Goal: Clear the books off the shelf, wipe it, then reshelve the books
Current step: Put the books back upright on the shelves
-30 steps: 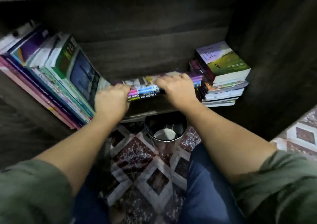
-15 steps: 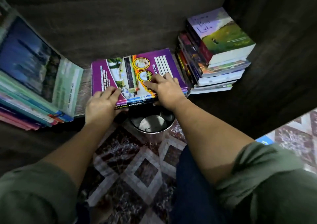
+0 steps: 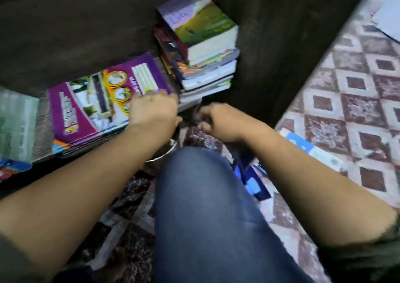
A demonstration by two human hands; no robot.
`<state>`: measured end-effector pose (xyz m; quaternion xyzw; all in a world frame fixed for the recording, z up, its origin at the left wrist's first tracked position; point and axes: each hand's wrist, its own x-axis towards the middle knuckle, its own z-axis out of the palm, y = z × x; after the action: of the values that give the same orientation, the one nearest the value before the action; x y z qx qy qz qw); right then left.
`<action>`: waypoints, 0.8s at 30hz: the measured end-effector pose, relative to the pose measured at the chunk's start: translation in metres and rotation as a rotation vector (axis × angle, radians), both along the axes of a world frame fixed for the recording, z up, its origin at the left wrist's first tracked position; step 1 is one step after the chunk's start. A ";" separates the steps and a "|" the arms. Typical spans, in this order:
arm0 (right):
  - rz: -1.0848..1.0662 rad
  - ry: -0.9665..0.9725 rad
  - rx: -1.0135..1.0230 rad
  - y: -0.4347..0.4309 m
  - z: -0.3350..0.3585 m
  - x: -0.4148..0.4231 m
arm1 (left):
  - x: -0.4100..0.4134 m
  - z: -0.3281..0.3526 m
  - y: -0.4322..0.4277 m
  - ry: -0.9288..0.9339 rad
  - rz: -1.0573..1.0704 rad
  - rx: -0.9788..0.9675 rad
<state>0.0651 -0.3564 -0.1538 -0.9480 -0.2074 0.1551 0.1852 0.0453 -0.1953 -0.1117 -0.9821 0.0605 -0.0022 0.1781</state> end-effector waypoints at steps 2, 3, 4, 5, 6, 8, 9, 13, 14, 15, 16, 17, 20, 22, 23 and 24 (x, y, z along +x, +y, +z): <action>-0.080 0.159 -0.142 -0.051 -0.030 -0.028 | -0.003 0.002 -0.056 0.002 -0.155 -0.028; -0.132 0.232 -0.229 -0.075 -0.049 -0.042 | -0.008 -0.002 -0.083 0.033 -0.237 -0.040; -0.187 0.294 -0.298 -0.098 -0.068 -0.055 | -0.011 -0.011 -0.107 0.074 -0.325 -0.038; -0.239 0.351 -0.341 -0.119 -0.085 -0.067 | -0.014 -0.025 -0.128 0.097 -0.427 -0.023; -0.284 0.393 -0.362 -0.138 -0.100 -0.077 | -0.016 -0.039 -0.145 0.110 -0.547 0.010; -0.373 0.443 -0.364 -0.171 -0.128 -0.091 | -0.018 -0.063 -0.178 0.105 -0.761 0.105; -0.419 0.452 -0.358 -0.186 -0.139 -0.096 | -0.015 -0.075 -0.193 0.118 -0.878 0.114; -0.543 0.447 -0.348 -0.230 -0.187 -0.100 | 0.000 -0.113 -0.253 0.120 -1.177 0.247; -0.555 0.438 -0.351 -0.238 -0.198 -0.097 | 0.009 -0.124 -0.263 0.157 -1.182 0.270; -0.561 0.430 -0.362 -0.245 -0.209 -0.093 | 0.019 -0.137 -0.270 0.236 -1.133 0.277; -0.566 0.411 -0.372 -0.250 -0.221 -0.089 | 0.027 -0.144 -0.276 0.315 -1.062 0.302; -0.571 0.386 -0.377 -0.254 -0.232 -0.084 | 0.035 -0.152 -0.279 0.361 -1.005 0.312; -0.575 0.297 -0.384 -0.255 -0.270 -0.071 | 0.044 -0.175 -0.278 0.426 -0.906 0.325; -0.574 0.252 -0.417 -0.252 -0.294 -0.064 | 0.041 -0.189 -0.276 0.509 -0.846 0.389; -0.576 0.240 -0.446 -0.252 -0.303 -0.062 | 0.040 -0.194 -0.275 0.511 -0.835 0.454; -0.575 0.238 -0.481 -0.252 -0.311 -0.060 | 0.040 -0.194 -0.276 0.496 -0.798 0.515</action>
<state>0.0047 -0.6087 -0.4651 -0.9591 0.1320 0.2498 0.0163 0.0851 -0.4713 -0.3061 -0.7782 0.4683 0.1774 0.3791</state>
